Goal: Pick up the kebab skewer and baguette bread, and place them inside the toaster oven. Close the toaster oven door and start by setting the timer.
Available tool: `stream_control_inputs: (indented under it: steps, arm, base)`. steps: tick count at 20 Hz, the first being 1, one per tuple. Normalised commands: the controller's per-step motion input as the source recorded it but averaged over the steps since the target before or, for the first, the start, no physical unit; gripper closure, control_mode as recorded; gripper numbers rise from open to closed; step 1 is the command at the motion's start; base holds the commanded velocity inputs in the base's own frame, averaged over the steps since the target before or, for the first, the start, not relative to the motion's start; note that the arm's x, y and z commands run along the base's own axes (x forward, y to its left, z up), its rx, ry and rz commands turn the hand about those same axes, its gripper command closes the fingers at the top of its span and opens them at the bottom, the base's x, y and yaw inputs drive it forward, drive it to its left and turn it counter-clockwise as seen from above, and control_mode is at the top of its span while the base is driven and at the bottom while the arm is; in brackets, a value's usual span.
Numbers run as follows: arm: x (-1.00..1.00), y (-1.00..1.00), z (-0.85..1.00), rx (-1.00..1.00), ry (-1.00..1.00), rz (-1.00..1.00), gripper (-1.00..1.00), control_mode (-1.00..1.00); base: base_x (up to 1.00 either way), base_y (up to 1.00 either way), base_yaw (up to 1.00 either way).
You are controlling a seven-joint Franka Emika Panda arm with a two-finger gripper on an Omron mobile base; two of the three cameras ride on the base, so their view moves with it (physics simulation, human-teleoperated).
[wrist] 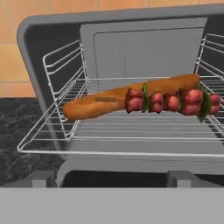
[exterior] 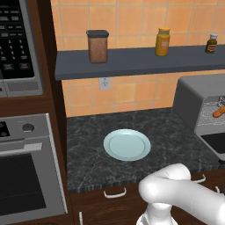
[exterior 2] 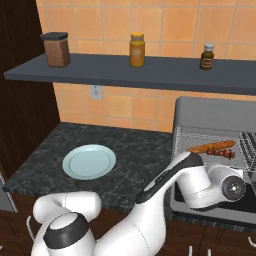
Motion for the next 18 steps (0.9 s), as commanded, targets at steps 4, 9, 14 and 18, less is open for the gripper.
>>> stream_control_inputs:
  steps: [4,9,14,18]
  arm:
    - [0.13,0.0,-0.18,0.01,-0.18,0.0,-1.0,-1.0]
    - [0.16,-0.03,-0.06,0.0,-0.16,-0.05,-1.0,-1.0]
    - [0.09,-0.04,0.0,0.0,-0.1,-0.18,-1.0,-1.0]
    - [0.06,0.0,0.0,-0.03,-0.05,-0.18,-1.0,-1.0]
  base:
    - [0.0,0.0,0.0]
    - [0.0,0.0,0.0]
    - [0.0,0.0,0.0]
    - [0.0,0.0,0.0]
